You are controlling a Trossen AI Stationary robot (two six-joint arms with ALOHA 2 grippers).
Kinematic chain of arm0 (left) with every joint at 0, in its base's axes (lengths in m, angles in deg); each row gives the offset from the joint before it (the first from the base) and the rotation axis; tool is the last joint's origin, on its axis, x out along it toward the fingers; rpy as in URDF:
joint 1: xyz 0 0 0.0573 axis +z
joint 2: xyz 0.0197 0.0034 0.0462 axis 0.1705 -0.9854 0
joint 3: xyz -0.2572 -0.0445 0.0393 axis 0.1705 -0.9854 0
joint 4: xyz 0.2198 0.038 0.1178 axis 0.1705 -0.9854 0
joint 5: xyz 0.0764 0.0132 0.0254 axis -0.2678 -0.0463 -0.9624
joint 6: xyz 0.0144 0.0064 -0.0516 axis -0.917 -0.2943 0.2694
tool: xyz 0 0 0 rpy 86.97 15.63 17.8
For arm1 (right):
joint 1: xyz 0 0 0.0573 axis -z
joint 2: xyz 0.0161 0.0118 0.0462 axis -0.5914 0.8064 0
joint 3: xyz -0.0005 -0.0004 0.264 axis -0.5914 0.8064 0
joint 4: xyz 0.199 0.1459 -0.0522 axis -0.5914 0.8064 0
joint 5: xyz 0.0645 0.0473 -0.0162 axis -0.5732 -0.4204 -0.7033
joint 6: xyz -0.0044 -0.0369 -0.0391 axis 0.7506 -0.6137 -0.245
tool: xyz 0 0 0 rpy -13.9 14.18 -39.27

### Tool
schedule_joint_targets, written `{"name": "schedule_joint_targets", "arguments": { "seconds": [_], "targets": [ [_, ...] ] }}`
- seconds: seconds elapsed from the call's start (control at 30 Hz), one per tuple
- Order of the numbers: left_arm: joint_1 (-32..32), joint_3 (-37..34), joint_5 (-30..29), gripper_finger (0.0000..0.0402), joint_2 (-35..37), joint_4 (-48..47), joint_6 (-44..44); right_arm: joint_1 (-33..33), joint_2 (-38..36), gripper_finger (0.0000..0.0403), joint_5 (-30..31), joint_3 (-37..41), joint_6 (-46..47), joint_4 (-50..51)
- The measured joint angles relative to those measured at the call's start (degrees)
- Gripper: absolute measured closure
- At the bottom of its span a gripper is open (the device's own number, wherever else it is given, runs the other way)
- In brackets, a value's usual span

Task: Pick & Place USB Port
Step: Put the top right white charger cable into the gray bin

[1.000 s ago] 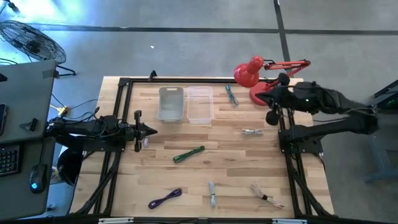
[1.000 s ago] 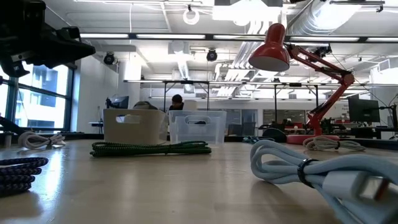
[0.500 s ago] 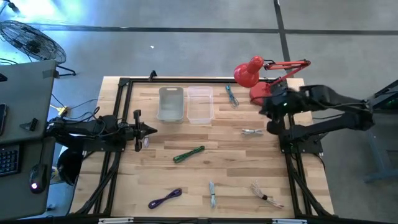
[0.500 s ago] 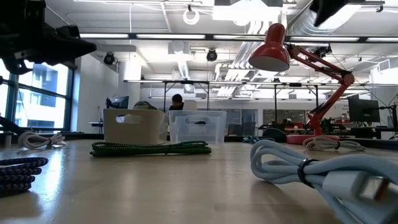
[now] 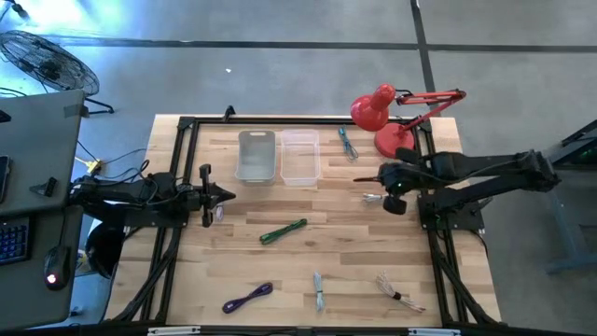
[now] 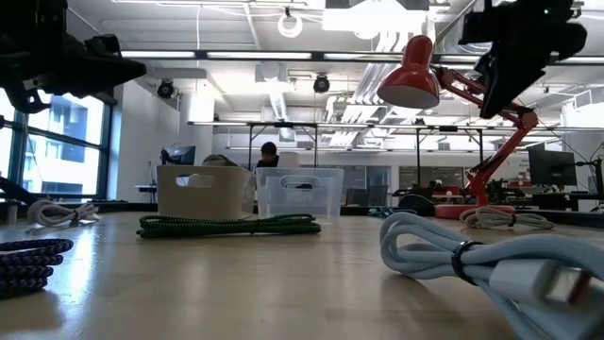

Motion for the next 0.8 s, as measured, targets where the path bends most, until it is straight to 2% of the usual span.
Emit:
{"name": "schedule_joint_targets", "arguments": {
  "seconds": [0.17,0.3,0.57,0.8],
  "targets": [
    [-0.02,0.04,-4.7,0.0401,0.02,0.29,-1.03,-0.44,1.42,0.0308,3.33,1.73,2.25,-1.25],
    [-0.02,0.08,-8.3,0.0401,0.02,-0.28,0.22,-0.44,3.42,0.0293,1.35,1.69,2.6,-1.81],
    [-0.02,7.45,-8.81,0.0401,0.02,-11.21,1.56,-0.01,8.42,0.029,-0.65,1.67,0.0,-2.65],
    [-0.02,8.52,-8.87,0.0401,-0.01,-15.32,2.36,0.06,13.07,0.029,-3.74,3.57,-3.21,-5.54]
  ]
}}
